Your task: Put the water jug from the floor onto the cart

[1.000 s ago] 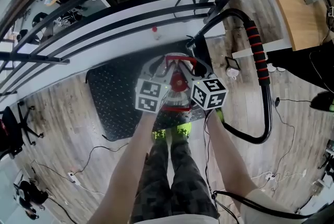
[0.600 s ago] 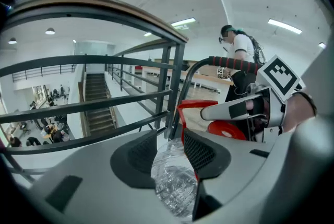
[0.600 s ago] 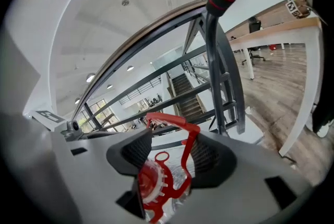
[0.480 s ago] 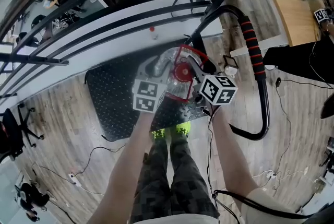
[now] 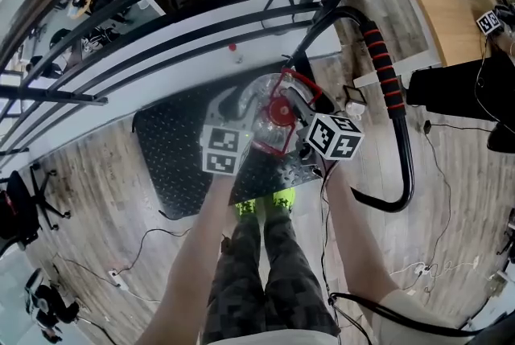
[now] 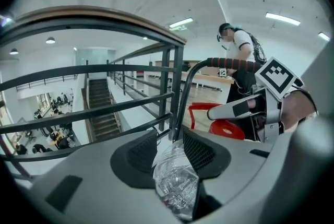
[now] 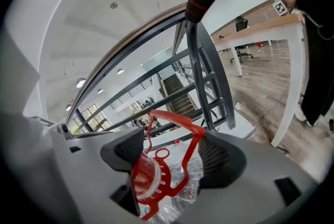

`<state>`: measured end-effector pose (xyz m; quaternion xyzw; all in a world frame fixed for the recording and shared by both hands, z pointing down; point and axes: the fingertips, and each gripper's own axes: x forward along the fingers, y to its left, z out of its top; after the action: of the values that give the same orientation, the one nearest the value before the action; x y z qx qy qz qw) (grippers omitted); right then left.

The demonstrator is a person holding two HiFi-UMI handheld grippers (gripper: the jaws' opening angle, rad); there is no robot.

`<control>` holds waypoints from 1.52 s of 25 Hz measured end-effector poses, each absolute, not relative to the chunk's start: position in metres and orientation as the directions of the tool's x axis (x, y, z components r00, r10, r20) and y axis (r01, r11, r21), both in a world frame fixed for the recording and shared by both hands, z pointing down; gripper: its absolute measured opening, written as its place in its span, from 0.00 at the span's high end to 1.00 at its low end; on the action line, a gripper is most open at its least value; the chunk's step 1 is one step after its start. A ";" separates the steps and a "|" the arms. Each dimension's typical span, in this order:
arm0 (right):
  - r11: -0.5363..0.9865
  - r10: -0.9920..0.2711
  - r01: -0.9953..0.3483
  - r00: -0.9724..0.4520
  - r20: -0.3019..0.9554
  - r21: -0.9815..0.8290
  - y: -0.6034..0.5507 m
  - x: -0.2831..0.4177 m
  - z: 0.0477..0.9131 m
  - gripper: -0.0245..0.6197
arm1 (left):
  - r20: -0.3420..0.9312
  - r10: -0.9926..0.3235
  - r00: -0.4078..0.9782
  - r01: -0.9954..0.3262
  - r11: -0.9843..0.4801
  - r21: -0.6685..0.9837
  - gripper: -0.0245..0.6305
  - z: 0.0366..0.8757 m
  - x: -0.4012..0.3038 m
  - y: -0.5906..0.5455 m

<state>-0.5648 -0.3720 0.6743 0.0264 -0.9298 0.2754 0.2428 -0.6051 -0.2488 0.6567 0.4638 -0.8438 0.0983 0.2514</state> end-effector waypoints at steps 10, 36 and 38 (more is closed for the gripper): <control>0.735 0.161 -0.201 -0.876 0.455 -0.647 -0.368 -0.554 0.680 0.48 | 0.501 -0.731 -0.464 -0.816 0.573 0.080 0.76 0.646 -0.604 -0.237; 0.943 0.111 -0.069 -0.857 0.503 -0.326 -0.332 -0.515 0.557 0.49 | 0.426 -0.837 -0.344 -0.897 0.427 0.115 0.76 0.525 -0.555 -0.253; 0.946 0.126 -0.047 -0.858 0.497 -0.322 -0.325 -0.512 0.542 0.49 | 0.435 -0.844 -0.314 -0.910 0.398 0.117 0.76 0.514 -0.545 -0.254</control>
<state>-0.5122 -0.3247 0.5417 -0.0209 -0.9500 0.1636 0.2652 -0.5450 -0.2538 0.5136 0.5434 -0.8070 0.0750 0.2188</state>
